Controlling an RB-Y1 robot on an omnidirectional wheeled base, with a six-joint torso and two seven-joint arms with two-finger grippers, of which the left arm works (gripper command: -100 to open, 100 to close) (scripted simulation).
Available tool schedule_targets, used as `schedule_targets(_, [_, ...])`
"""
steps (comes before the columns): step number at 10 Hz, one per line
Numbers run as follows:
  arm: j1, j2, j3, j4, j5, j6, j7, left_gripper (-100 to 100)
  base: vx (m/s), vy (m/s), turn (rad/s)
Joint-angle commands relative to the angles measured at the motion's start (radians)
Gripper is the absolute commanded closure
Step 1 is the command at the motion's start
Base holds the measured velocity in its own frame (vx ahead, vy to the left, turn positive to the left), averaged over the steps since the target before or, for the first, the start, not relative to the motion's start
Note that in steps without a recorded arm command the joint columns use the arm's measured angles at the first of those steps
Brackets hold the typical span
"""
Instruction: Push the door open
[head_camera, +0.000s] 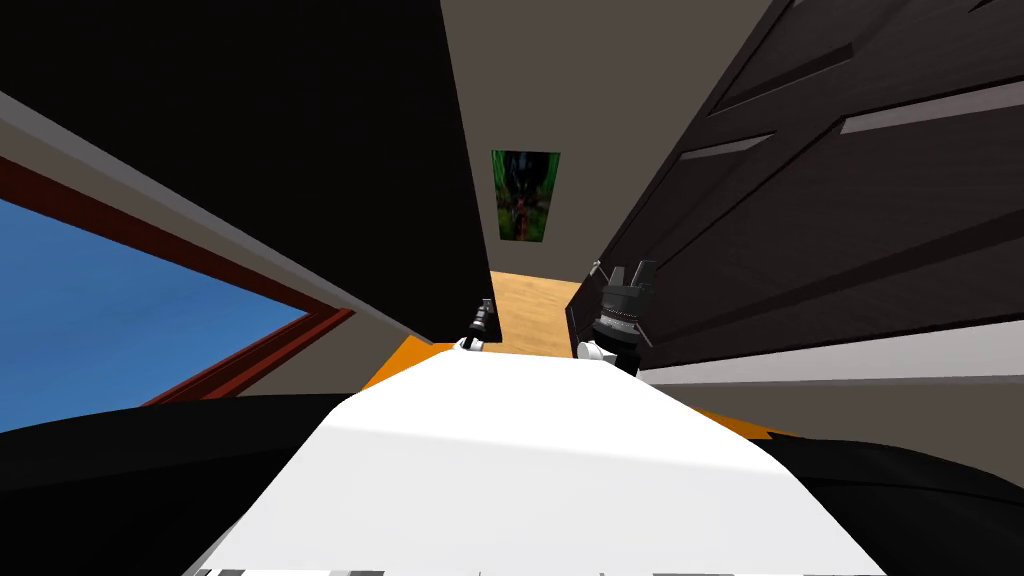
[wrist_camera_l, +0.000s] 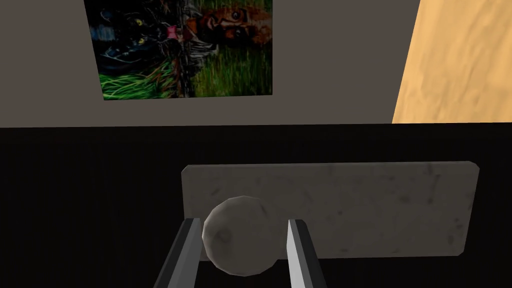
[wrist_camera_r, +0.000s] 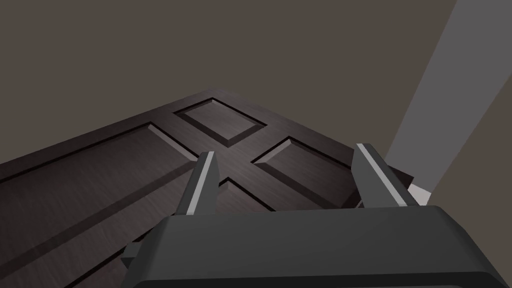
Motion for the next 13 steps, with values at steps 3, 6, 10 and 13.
schedule_targets(3, [-0.010,0.020,0.039,0.014,0.021,-0.009,-0.011,100,0.152,-0.050,0.033])
schedule_targets(6, [-0.009,0.030,0.074,0.016,0.041,-0.010,-0.022,100,0.188,-0.083,0.077])
schedule_targets(10, [-0.008,0.038,0.118,0.019,0.065,-0.010,-0.037,100,0.177,-0.062,0.072])
schedule_targets(13, [-0.008,0.038,0.118,0.019,0.065,-0.010,-0.037,100,0.055,-0.021,0.002])
